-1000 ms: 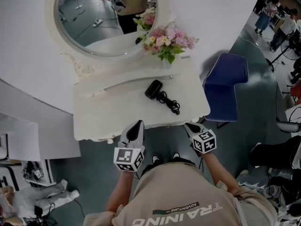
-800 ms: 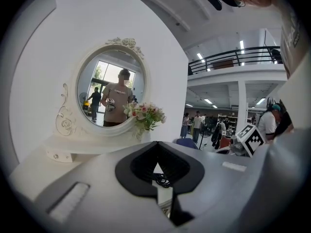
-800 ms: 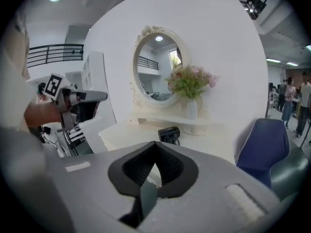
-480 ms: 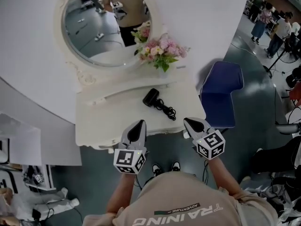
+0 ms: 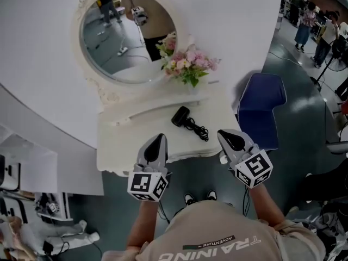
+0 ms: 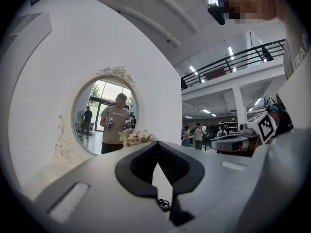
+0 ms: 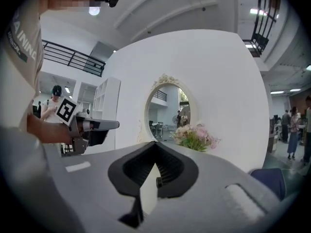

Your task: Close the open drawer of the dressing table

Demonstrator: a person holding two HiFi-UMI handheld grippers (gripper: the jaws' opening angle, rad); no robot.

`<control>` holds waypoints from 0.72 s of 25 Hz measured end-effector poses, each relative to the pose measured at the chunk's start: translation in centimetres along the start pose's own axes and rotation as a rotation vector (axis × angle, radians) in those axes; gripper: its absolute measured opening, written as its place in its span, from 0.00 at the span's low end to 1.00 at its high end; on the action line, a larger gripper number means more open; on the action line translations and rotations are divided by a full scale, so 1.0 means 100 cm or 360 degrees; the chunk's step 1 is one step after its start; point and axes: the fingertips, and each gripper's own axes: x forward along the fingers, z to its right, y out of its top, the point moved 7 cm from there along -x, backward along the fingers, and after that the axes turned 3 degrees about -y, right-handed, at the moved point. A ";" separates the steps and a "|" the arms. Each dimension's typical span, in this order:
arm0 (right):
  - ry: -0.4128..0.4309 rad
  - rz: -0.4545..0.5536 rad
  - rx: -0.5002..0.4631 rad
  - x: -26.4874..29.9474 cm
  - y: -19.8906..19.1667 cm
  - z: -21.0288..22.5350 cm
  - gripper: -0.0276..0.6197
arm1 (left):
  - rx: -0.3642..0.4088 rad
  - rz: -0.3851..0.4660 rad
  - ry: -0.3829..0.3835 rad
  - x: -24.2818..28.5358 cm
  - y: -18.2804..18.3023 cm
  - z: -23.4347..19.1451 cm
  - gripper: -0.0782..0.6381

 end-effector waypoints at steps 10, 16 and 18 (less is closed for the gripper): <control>0.0061 0.0211 -0.0092 0.002 0.036 -0.026 0.05 | 0.0054 0.0098 0.0065 -0.018 0.019 -0.001 0.13; 0.0063 0.0232 -0.0081 0.002 0.031 -0.035 0.05 | 0.0125 0.0077 0.0090 -0.022 0.011 0.001 0.13; 0.0063 0.0228 -0.0051 0.001 0.028 -0.038 0.05 | 0.0118 0.0046 0.0098 -0.022 0.004 0.000 0.13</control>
